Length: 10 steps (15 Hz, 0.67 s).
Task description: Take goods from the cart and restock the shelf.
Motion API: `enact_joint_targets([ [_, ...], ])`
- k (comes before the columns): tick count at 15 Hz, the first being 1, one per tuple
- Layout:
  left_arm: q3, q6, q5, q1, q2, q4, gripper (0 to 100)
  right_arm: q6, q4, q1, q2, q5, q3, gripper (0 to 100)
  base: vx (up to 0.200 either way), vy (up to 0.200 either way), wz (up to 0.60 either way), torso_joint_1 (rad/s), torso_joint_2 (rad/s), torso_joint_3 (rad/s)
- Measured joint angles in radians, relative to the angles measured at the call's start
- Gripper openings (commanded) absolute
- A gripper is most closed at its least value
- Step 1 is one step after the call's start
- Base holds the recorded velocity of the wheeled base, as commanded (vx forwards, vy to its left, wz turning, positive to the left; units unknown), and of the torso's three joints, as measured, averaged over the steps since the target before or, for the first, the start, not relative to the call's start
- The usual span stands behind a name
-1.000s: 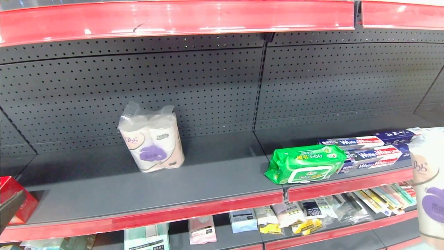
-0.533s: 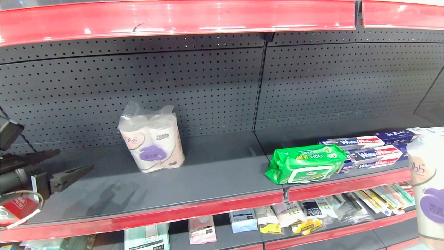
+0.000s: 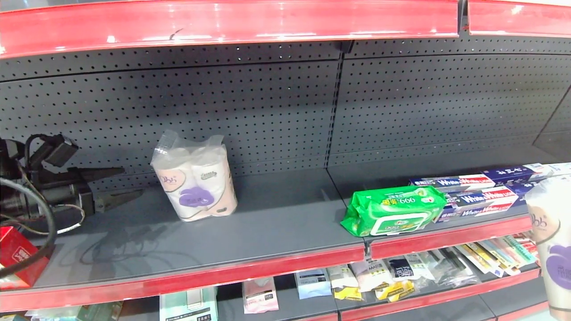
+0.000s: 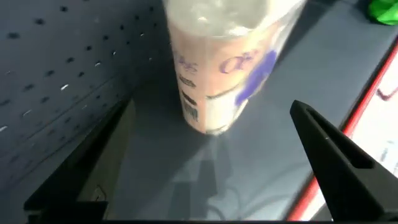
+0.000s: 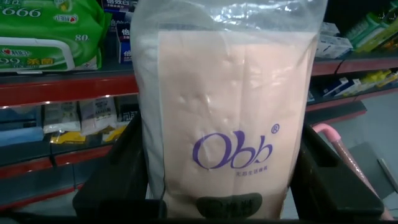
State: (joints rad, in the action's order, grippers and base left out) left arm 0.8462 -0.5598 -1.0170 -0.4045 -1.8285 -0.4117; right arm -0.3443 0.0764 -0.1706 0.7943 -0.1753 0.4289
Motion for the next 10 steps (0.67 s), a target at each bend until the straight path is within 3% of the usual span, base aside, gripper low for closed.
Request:
enact_joint_targets([
  [6,0.129,-0.009,-0.139,0.015,-0.174,0.000,100,-0.009,0.010,-0.001,0.023,-0.023,0.001,0,0.000,0.000,0.00,0.000,0.00,0.000],
  [10,0.219,-0.009,-0.223,0.058,-0.246,-0.003,100,-0.008,0.008,-0.001,0.033,-0.025,0.001,0,0.000,0.000,0.00,0.000,0.00,0.000],
])
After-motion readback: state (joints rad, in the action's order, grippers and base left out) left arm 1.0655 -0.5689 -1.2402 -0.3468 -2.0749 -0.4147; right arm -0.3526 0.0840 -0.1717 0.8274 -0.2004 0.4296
